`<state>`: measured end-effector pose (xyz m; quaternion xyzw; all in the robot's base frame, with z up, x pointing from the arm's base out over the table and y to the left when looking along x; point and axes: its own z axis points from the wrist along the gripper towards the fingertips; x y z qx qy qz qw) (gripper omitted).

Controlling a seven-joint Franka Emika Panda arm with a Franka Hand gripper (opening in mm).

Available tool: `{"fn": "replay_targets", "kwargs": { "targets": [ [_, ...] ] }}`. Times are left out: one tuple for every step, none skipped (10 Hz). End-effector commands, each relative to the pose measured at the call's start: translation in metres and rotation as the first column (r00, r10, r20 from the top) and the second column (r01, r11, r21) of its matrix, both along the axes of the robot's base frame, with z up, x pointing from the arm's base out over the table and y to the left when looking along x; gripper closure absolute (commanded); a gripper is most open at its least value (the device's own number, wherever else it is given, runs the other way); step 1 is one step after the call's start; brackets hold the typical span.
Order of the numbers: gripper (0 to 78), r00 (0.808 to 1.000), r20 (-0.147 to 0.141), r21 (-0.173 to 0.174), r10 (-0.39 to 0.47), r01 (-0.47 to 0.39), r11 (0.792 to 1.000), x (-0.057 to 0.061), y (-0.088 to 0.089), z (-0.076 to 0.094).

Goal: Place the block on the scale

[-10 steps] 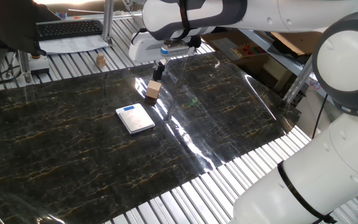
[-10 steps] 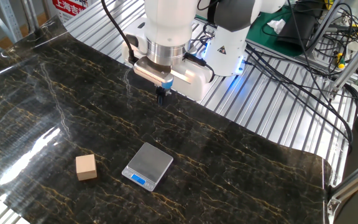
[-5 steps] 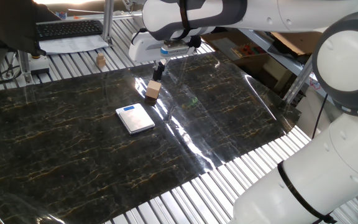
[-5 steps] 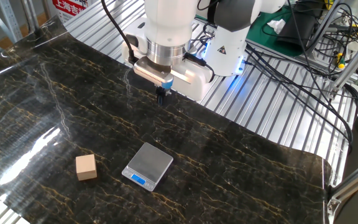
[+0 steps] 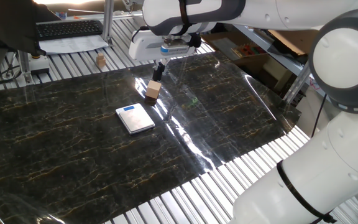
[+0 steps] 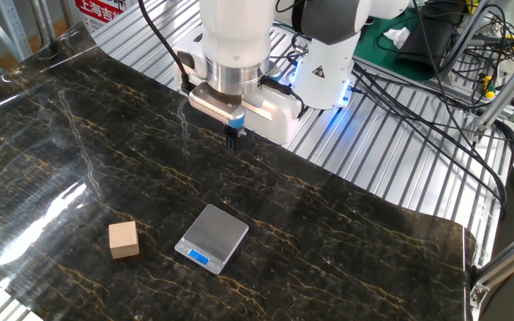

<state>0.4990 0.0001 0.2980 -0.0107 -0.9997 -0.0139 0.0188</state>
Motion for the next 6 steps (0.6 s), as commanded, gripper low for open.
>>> {"fn": "replay_targets", "kwargs": {
  "targets": [
    [77.6,1.0,-0.011,-0.015,-0.01,0.01,1.0,0.0004,-0.0001,0.0007],
    [77.6,1.0,-0.011,-0.015,-0.014,0.014,1.0,0.0004,0.0,0.0006],
    [77.6,1.0,-0.009,-0.012,-0.018,0.018,1.0,0.0008,0.0004,-0.0011],
    [77.6,1.0,-0.009,-0.009,-0.016,0.016,1.0,0.0013,0.0008,-0.0032],
    [77.6,1.0,-0.008,-0.009,-0.015,0.015,1.0,0.0015,0.001,-0.0041],
    [77.6,1.0,-0.009,-0.003,-0.014,0.014,1.0,0.0021,0.0016,-0.0069]
  ]
}}
